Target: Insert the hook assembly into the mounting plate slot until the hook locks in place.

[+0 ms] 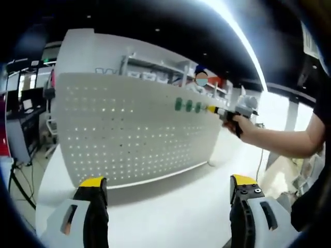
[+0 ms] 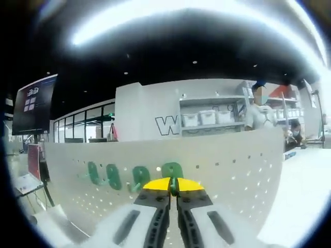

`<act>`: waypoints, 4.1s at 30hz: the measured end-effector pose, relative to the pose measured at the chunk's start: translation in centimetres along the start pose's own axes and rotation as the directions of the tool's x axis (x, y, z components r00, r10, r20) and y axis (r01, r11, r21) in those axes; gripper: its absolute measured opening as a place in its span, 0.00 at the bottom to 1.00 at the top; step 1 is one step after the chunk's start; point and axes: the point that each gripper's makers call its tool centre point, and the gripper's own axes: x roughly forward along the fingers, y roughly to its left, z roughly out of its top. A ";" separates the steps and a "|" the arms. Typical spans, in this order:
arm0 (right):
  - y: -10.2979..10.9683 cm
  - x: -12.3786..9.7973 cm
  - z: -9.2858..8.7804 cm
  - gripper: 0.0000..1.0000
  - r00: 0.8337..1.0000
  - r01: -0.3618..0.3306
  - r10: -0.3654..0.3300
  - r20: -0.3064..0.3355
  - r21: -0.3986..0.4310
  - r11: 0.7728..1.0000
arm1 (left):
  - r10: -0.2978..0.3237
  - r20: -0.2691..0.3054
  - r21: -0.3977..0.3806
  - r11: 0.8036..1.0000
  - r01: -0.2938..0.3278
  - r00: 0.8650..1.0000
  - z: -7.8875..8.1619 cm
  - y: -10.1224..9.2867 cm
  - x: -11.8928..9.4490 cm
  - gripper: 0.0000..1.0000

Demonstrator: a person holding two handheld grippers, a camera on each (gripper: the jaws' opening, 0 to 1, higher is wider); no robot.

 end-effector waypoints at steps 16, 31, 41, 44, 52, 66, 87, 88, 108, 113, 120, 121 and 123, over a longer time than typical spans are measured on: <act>-0.4 0.5 -0.2 0.00 1.000 0.004 -0.005 0.018 0.025 1.000 | 0.007 -0.010 -0.005 1.000 -0.007 1.000 -0.1 0.3 0.5 1.00; 0.0 1.0 -0.8 0.00 0.999 0.032 -0.032 0.013 -0.014 0.999 | 0.016 -0.008 -0.021 1.000 -0.016 1.000 -0.8 0.4 0.2 0.99; -0.1 0.9 -0.8 0.01 0.999 0.031 -0.031 -0.017 -0.021 0.999 | 0.019 0.002 -0.023 1.000 -0.019 1.000 -0.7 0.4 -0.5 1.00; 0.0 0.7 -0.5 0.06 0.999 0.036 -0.036 -0.015 -0.024 0.999 | 0.020 0.006 -0.021 1.000 -0.020 1.000 -0.7 0.5 -0.7 1.00; 0.3 -0.9 2.4 0.18 0.999 0.029 -0.029 0.045 0.001 1.000 | 0.016 0.019 -0.019 1.000 -0.016 1.000 -0.3 0.4 -1.1 1.00; 2.0 -5.7 2.3 0.63 0.998 -0.047 0.047 -0.029 -0.004 0.999 | 0.000 0.025 -0.006 1.000 0.000 1.000 -0.2 -0.5 -1.5 1.00; 4.6 -12.4 -3.6 0.94 0.979 -0.102 0.101 -0.178 0.003 0.995 | -0.005 0.005 0.009 1.000 0.005 1.000 -0.7 -1.0 -2.1 1.00; 4.6 -12.5 -3.8 0.96 0.978 -0.101 0.100 -0.183 0.002 0.995 | -0.005 0.003 0.010 1.000 0.005 1.000 -0.8 -1.1 -2.1 1.00; 7.1 -18.9 -7.9 1.00 0.947 -0.136 0.132 -0.293 0.009 0.991 | -0.008 -0.001 0.004 1.000 0.008 1.000 -1.3 -2.0 -3.3 1.00; 8.1 -20.3 -8.7 1.00 0.940 -0.154 0.160 -0.303 0.042 0.987 | -0.012 -0.015 0.007 1.000 0.012 1.000 -1.7 -2.4 -3.5 1.00; 9.2 -22.1 -10.5 1.00 0.922 -0.153 0.177 -0.344 0.094 0.984 | -0.010 -0.019 -0.012 1.000 0.010 1.000 -2.3 -2.5 -3.9 1.00; 9.3 -22.3 -10.6 1.00 0.920 -0.156 0.180 -0.347 0.097 0.983 | -0.012 -0.026 -0.010 1.000 0.012 1.000 -2.5 -2.6 -3.9 1.00; 9.5 -22.8 -10.9 1.00 0.916 -0.161 0.188 -0.355 0.106 0.981 | -0.015 -0.035 -0.007 1.000 0.014 0.999 -2.8 -2.7 -3.9 1.00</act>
